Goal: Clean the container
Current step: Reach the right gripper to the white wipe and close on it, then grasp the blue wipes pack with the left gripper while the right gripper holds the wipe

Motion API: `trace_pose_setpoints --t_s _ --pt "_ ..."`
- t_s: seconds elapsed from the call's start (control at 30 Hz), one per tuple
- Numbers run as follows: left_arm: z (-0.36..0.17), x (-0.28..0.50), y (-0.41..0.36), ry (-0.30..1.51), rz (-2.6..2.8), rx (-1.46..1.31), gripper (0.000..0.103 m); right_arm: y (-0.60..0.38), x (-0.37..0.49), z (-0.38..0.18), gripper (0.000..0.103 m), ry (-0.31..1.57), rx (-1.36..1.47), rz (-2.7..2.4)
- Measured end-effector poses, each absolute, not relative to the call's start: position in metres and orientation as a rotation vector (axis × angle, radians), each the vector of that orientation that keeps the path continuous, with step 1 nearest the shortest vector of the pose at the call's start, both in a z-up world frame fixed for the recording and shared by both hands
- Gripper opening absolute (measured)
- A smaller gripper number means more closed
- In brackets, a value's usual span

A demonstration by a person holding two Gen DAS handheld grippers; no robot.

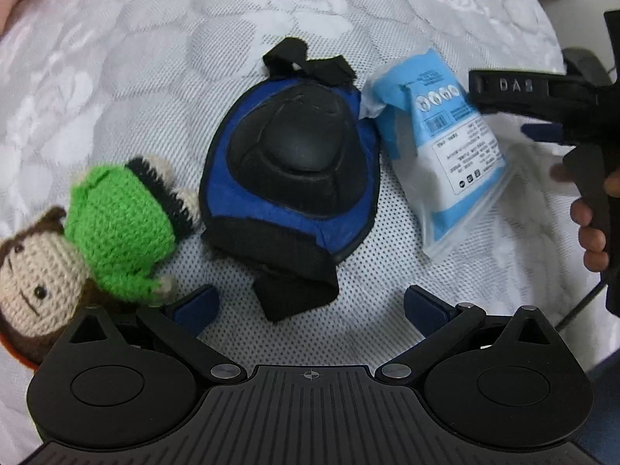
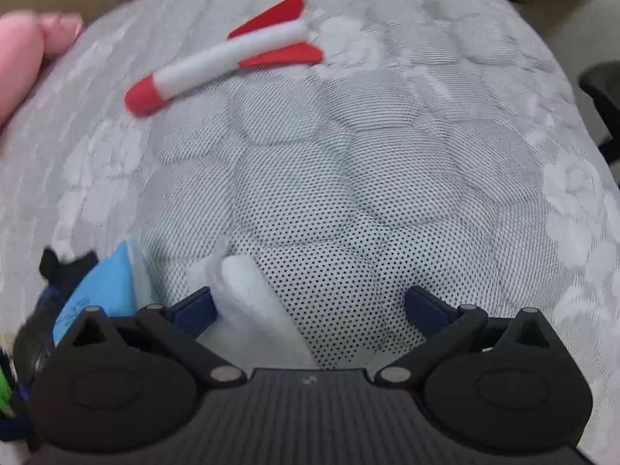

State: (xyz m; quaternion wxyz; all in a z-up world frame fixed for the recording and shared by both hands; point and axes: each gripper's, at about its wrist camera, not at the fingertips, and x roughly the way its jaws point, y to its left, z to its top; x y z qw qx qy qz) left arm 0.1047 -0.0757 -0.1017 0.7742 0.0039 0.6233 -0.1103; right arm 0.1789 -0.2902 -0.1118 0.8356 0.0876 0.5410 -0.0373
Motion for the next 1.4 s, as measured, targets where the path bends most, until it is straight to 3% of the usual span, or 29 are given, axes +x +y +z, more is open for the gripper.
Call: trace_pose_setpoints --t_s 0.27,0.3,0.33,0.37,0.4,0.47,0.53,0.57,0.63,0.67,0.7,0.77,0.87,1.13,1.3,1.4 --pt "-0.107 0.103 -0.084 1.366 -0.232 0.076 0.103 -0.282 0.176 -0.107 0.101 1.107 0.121 -0.047" --pt "-0.106 0.103 -0.082 1.366 -0.241 0.072 0.103 -0.28 0.176 -0.099 0.085 1.092 0.096 -0.008" --pt "-0.104 0.103 -0.08 1.363 -0.246 0.056 0.103 -0.28 0.174 -0.087 0.077 1.058 0.082 0.049" --pt "-0.101 0.103 -0.076 1.352 -0.256 0.029 0.103 -0.281 0.171 -0.074 0.075 1.01 0.09 0.085" --pt "-0.097 0.103 -0.073 1.34 -0.268 -0.002 0.103 -0.283 0.165 -0.062 0.088 0.951 0.109 0.101" --pt "-0.086 0.103 -0.069 1.298 -0.324 -0.052 0.103 -0.285 0.16 -0.056 0.092 0.92 0.13 0.087" --pt "-0.08 0.102 -0.07 1.262 -0.349 -0.054 0.103 -0.285 0.164 -0.074 0.079 1.029 0.152 0.095" --pt "-0.079 0.101 -0.071 1.253 -0.355 -0.046 0.103 -0.283 0.166 -0.085 0.061 1.089 0.16 0.105" --pt "-0.08 0.1 -0.072 1.25 -0.373 -0.048 0.103 -0.278 0.167 -0.101 0.055 1.154 0.148 0.119" --pt "-0.082 0.1 -0.07 1.26 -0.387 -0.061 0.103 -0.275 0.167 -0.096 0.041 1.123 0.124 0.133" --pt "-0.085 0.102 -0.068 1.265 -0.406 -0.081 0.103 -0.271 0.166 -0.091 0.021 1.096 0.111 0.146" --pt "-0.091 0.105 -0.071 1.26 -0.464 -0.121 0.103 -0.268 0.163 -0.08 0.012 1.064 0.141 0.172" --pt "-0.099 0.109 -0.078 1.278 -0.487 -0.136 0.103 -0.273 0.154 -0.073 0.012 1.065 0.283 0.21" --pt "-0.086 0.111 -0.056 1.158 -0.12 0.162 0.103 -0.293 0.131 -0.046 0.009 1.015 0.687 0.275" --pt "-0.043 0.097 -0.054 1.032 -0.312 -0.043 0.103 -0.305 0.112 -0.015 0.009 0.864 0.603 0.237" --pt "-0.044 0.1 -0.084 1.065 -0.492 -0.106 0.103 -0.304 0.129 -0.022 0.009 0.883 0.682 0.3"
